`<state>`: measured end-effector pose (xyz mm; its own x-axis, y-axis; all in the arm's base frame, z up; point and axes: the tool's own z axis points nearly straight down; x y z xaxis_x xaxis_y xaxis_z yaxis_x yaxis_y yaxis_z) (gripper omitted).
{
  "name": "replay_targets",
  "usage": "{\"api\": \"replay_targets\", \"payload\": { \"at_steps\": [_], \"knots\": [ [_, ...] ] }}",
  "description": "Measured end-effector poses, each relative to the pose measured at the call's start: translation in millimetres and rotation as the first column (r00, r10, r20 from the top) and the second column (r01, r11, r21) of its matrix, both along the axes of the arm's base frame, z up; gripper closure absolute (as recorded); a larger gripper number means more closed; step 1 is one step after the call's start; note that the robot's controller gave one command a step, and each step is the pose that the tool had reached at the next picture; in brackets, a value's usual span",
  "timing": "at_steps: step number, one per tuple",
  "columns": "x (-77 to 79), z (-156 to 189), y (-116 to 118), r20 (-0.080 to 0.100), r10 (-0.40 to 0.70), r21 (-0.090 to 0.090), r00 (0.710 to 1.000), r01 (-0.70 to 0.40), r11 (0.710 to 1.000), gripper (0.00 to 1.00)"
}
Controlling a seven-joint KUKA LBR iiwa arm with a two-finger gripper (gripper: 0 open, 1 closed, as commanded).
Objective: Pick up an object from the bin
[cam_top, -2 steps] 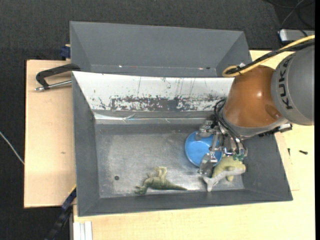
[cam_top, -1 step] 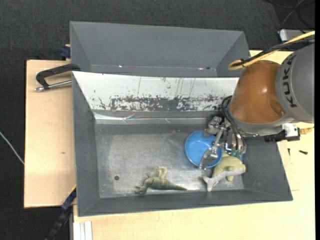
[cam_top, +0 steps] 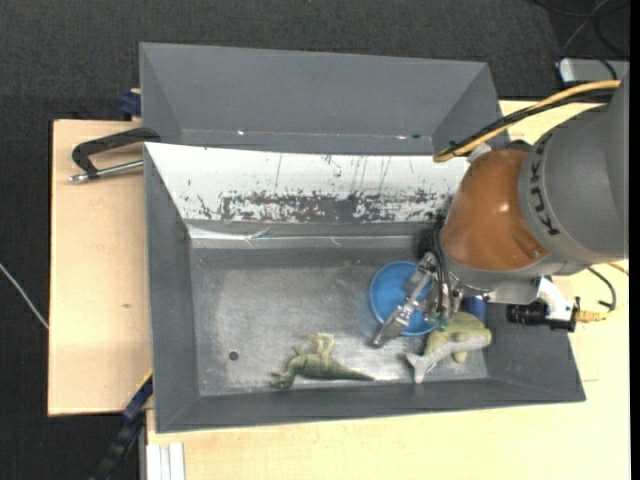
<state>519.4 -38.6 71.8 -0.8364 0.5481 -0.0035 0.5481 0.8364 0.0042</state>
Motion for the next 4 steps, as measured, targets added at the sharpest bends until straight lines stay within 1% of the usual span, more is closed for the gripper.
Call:
{"api": "replay_targets", "payload": {
  "at_steps": [1, 2, 3, 4],
  "knots": [
    [1.2, 1, 1, -0.001, 0.002, 0.000, 1.000, -0.002, 1.000, 0.00],
    [2.5, 4, 2, -0.001, 0.003, 0.002, 1.000, -0.003, 1.000, 1.00],
    [4.7, 23, 3, 0.004, 0.005, -0.001, 1.000, -0.005, 1.000, 1.00],
    [6.9, 68, 4, 0.005, 0.007, -0.001, 1.000, -0.007, 1.000, 1.00]
  ]
}}
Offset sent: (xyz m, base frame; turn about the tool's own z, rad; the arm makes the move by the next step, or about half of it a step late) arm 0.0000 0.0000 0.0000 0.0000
